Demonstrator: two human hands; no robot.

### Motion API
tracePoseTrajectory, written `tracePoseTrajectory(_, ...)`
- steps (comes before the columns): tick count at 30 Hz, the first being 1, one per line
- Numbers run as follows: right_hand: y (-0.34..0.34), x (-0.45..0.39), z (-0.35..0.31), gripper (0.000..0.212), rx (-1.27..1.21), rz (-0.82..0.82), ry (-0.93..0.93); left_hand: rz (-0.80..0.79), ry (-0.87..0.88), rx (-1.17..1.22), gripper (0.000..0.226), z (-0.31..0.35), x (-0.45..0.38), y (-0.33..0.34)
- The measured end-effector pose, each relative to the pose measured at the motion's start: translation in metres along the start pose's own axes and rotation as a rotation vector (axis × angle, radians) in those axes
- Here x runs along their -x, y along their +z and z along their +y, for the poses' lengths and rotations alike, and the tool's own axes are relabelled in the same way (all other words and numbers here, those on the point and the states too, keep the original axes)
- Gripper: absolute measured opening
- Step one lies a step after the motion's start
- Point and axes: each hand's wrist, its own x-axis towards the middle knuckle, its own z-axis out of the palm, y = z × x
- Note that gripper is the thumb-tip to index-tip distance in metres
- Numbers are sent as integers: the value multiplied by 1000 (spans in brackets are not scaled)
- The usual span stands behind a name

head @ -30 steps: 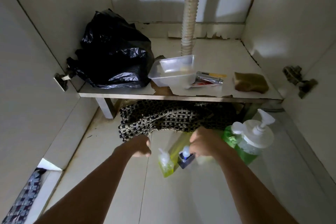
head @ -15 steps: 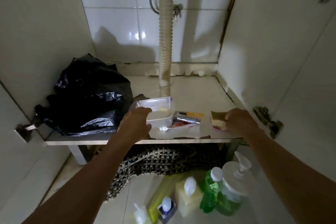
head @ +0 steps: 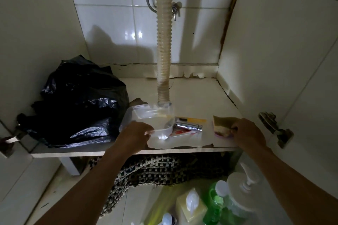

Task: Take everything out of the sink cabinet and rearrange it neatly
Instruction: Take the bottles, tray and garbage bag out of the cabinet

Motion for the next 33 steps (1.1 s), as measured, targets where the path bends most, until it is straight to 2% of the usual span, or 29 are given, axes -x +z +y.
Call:
tracePoseTrajectory(6,-23,6,-15,23,-45,66,-72,90,79,61,21,3,18,-14)
tracePoseTrajectory(10,-58,29,-43,22,-144,114,-165,-25,245,-49,23,17,34,-29)
tracePoseTrajectory(15,-91,66,-68,21,-390,69,-119,-132,408,-96,26,42,69,-53)
tracePoseTrajectory(18,-99,83,-71,20,-450,44,-70,-227,499,-52,20,59,95,-63)
tracePoseTrajectory(22,-109,115,-71,16,-415,-111,-78,-413,630,-82,26,81,128,-65)
tracePoseTrajectory(26,-117,148,-73,9,-198,-320,-173,-594,694,-58,36,97,156,-43)
tracePoseTrajectory(28,-114,161,-72,15,-104,-457,-182,-674,707,-62,36,101,171,-23)
tracePoseTrajectory(30,-100,168,-65,8,1,-567,-150,-732,728,-86,37,103,187,-1)
tracePoseTrajectory(33,-63,179,-45,28,205,-728,-95,-811,716,-130,41,99,211,34)
